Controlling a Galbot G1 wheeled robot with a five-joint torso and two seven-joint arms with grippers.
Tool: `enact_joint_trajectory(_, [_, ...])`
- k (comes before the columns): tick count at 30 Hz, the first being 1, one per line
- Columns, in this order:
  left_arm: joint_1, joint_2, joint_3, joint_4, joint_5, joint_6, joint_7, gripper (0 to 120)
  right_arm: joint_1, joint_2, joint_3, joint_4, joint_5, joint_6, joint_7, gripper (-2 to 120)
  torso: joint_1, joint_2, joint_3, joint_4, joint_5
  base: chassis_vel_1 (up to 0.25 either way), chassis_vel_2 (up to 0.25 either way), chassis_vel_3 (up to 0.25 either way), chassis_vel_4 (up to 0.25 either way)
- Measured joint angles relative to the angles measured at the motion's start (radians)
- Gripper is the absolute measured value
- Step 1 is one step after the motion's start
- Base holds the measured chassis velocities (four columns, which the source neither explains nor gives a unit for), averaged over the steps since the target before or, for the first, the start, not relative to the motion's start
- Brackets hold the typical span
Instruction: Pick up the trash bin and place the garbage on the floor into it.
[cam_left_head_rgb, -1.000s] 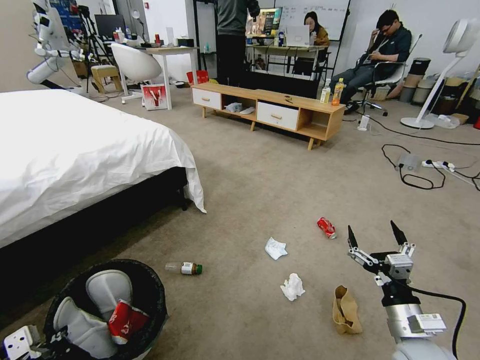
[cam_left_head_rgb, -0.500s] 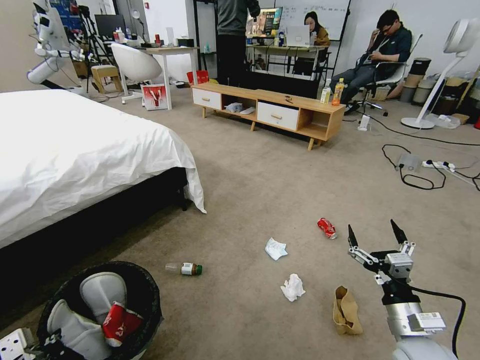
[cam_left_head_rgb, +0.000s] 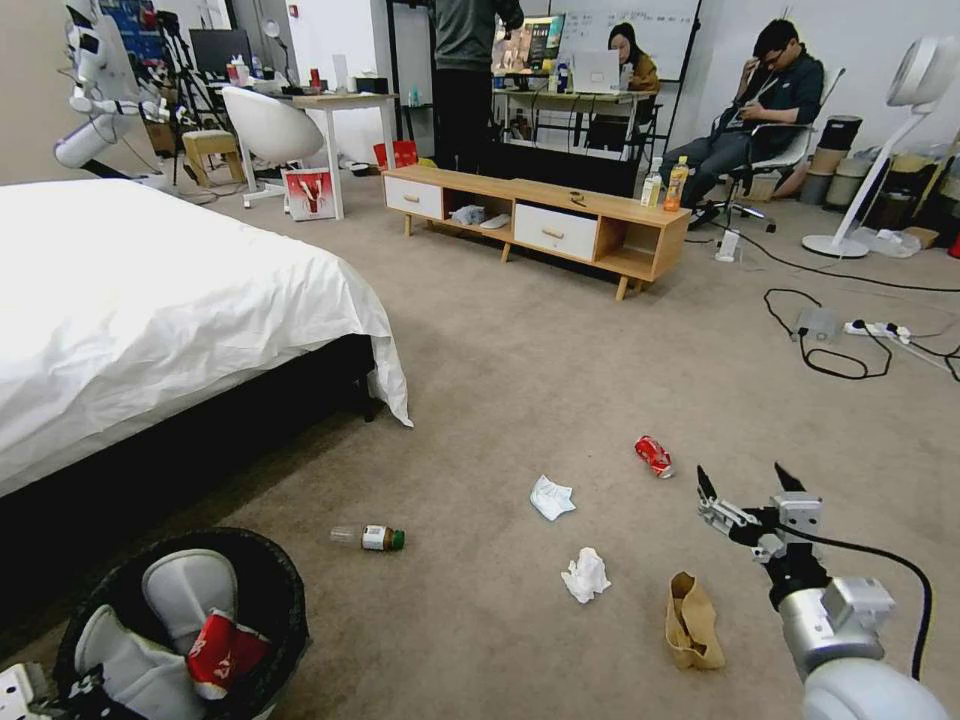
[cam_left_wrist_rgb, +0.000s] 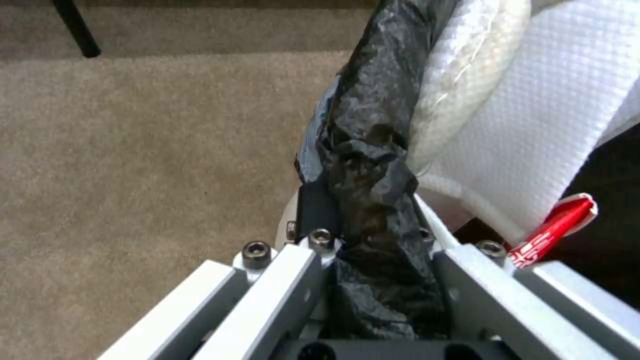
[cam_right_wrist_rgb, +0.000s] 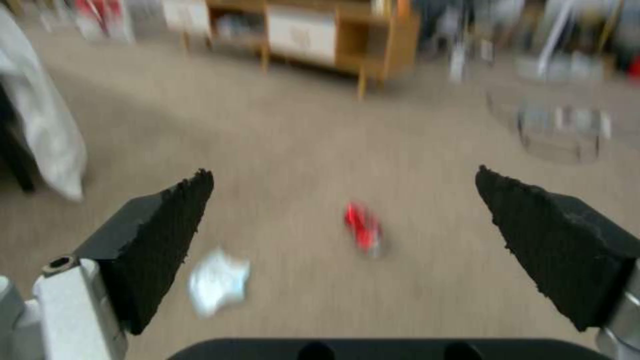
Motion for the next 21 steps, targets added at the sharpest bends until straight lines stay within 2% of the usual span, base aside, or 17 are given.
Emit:
enact_joint_trajectory(2, [-0.003, 0.001, 0.000, 0.002, 0.000, 0.000, 0.001, 3, 0.013, -0.016, -0.010, 0.021, 0.112, -0.145, 0.059, 100, 0.000, 0.000, 0.000, -0.0001, 0.0001, 0.000, 0.000, 0.000, 0.000])
enact_joint_trajectory(3, [-0.003, 0.001, 0.000, 0.002, 0.000, 0.000, 0.001, 3, 0.013, -0.016, -0.010, 0.021, 0.112, -0.145, 0.059, 100, 0.000, 0.000, 0.000, -0.0001, 0.0001, 0.000, 0.000, 0.000, 0.000])
enact_joint_trajectory(4, [-0.004, 0.002, 0.000, 0.004, 0.000, 0.000, 0.001, 3, 0.017, -0.020, -0.013, 0.024, 0.148, -0.185, 0.073, 100, 0.000, 0.000, 0.000, -0.0001, 0.0001, 0.000, 0.000, 0.000, 0.000])
enact_joint_trajectory(5, [-0.006, 0.003, 0.001, 0.007, 0.000, 0.000, 0.001, 3, 0.026, -0.027, -0.014, 0.028, 0.220, -0.263, 0.098, 100, 0.000, 0.000, 0.000, -0.0001, 0.0000, 0.000, 0.000, 0.000, 0.000])
enact_joint_trajectory(6, [-0.006, 0.003, 0.001, 0.007, 0.000, 0.000, 0.001, 3, 0.026, -0.027, -0.014, 0.028, 0.220, -0.263, 0.098, 100, 0.000, 0.000, 0.000, -0.0001, 0.0000, 0.000, 0.000, 0.000, 0.000])
enact_joint_trajectory(8, [-0.007, 0.003, 0.005, 0.013, 0.001, 0.000, 0.003, 3, 0.039, -0.030, -0.015, 0.028, 0.315, -0.365, 0.132, 100, 0.000, 0.000, 0.000, -0.0001, 0.0000, 0.000, 0.000, 0.000, 0.000])
enact_joint_trajectory(9, [-0.007, 0.003, 0.005, 0.013, 0.001, 0.000, 0.003, 3, 0.039, -0.030, -0.015, 0.028, 0.315, -0.365, 0.132, 100, 0.000, 0.000, 0.000, -0.0001, 0.0000, 0.000, 0.000, 0.000, 0.000])
enact_joint_trajectory(11, [-0.011, 0.003, 0.008, 0.019, 0.003, 0.000, 0.004, 3, 0.045, -0.032, -0.018, 0.016, 0.366, -0.433, 0.153, 100, 0.000, 0.000, 0.000, 0.0000, 0.0001, 0.000, 0.000, 0.000, 0.000])
enact_joint_trajectory(15, [-0.019, 0.006, 0.016, 0.030, 0.005, 0.000, 0.006, 3, 0.047, -0.033, -0.024, -0.008, 0.419, -0.490, 0.171, 100, 0.000, 0.000, 0.000, -0.0001, 0.0000, 0.000, 0.000, 0.000, 0.000])
enact_joint_trajectory(21, [-0.027, 0.011, 0.027, 0.044, 0.007, 0.000, 0.007, 3, 0.040, -0.031, -0.037, -0.068, 0.410, -0.492, 0.172, 100, 0.000, 0.000, 0.000, -0.0001, 0.0000, 0.000, 0.000, 0.000, 0.000])
